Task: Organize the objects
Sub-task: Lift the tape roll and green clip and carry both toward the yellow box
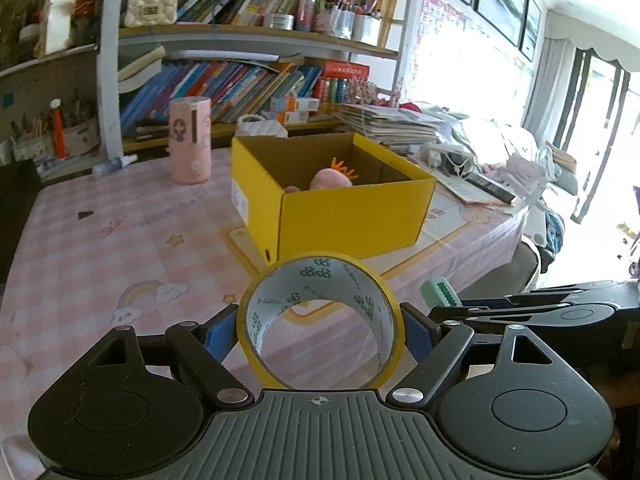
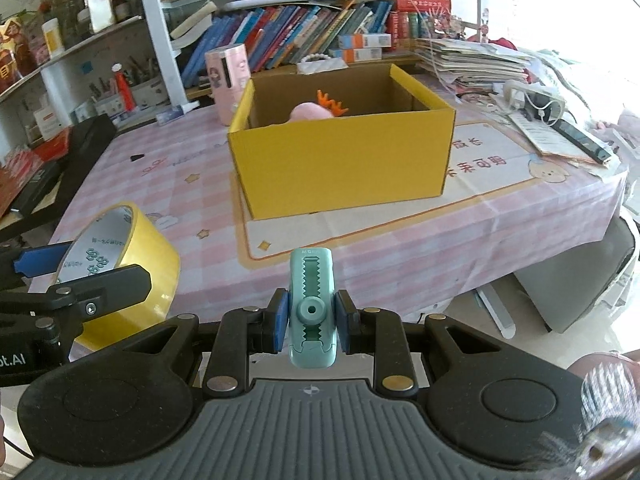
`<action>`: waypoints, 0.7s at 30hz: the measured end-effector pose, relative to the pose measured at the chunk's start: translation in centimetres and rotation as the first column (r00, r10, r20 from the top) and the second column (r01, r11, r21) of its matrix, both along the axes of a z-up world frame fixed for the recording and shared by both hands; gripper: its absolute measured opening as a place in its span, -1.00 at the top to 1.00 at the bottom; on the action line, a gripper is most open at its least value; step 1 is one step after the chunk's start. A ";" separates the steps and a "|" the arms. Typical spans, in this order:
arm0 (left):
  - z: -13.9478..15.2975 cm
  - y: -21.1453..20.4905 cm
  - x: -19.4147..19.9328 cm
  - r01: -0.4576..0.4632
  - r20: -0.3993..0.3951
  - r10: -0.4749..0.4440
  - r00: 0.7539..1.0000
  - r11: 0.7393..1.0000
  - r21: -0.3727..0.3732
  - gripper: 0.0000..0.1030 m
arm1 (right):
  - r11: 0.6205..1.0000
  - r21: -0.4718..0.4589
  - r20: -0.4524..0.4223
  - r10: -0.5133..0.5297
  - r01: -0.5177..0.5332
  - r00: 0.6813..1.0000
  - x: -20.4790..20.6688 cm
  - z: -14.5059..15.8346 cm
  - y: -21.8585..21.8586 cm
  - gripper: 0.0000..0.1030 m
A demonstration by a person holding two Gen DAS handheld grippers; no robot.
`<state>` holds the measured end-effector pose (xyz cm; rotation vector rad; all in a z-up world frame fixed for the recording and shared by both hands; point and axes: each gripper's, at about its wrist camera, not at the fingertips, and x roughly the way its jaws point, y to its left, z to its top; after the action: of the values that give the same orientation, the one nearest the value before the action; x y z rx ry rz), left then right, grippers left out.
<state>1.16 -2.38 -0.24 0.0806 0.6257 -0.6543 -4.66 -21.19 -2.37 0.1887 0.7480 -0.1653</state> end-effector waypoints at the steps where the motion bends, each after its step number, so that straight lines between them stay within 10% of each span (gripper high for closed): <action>1: 0.1 -0.3 0.1 0.005 0.004 -0.005 1.000 1.000 0.003 -0.63 | 1.000 0.000 0.000 -0.003 0.003 1.000 0.2 0.0 -0.2 0.55; 21: 1.7 -6.3 5.2 -0.030 0.089 0.032 0.996 0.999 -0.016 -0.63 | 1.000 -0.022 0.086 -0.012 0.013 0.996 6.6 1.9 -7.1 0.55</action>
<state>6.35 -8.64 1.48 0.0853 0.5352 -0.6220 1.94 -28.32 -0.42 0.1781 0.6595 -0.1764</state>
